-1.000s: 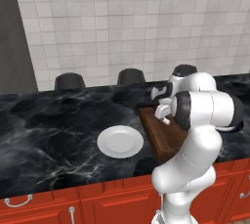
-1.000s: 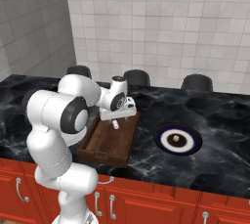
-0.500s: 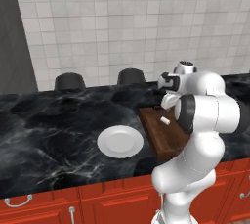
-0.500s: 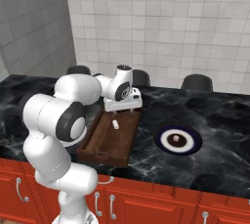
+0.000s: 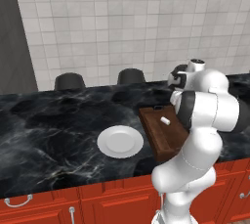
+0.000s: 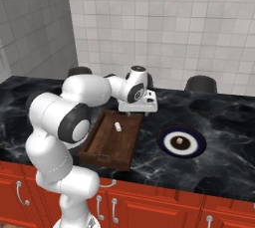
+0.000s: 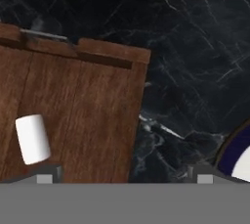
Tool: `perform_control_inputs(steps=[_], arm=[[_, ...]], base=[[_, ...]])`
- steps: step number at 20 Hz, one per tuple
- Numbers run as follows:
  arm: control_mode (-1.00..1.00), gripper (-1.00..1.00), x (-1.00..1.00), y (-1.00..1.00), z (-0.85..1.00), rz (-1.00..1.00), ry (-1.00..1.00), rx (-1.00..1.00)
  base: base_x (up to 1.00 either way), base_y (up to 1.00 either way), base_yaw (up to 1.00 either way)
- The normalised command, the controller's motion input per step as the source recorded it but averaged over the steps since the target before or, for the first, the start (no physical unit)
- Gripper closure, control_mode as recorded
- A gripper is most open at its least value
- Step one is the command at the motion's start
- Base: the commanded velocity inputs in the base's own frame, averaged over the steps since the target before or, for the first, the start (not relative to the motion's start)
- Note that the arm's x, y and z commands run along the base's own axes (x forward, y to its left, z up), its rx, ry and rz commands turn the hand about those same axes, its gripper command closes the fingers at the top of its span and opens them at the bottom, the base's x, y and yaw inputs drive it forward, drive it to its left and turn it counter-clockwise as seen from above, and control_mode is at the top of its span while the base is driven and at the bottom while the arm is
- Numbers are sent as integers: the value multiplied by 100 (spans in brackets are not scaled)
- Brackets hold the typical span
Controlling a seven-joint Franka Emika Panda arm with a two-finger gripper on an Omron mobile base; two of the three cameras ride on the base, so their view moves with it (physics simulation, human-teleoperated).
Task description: Move the dessert items from the plates to the tray.
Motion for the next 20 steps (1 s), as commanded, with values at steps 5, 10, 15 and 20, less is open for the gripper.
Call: perform_control_inputs(steps=[5, 10, 15, 20], arm=[[-100, -100, 0, -49, 0, -20, 0, 0], [-100, -100, 0, -46, 0, -12, -1, 1], [-100, -100, -1, -55, -1, -7, -1, 4], [-100, -100, 0, -64, -10, -6, 0, 6]], base=[[0, 0, 0], [0, 0, 0], [0, 0, 0], [0, 0, 0]])
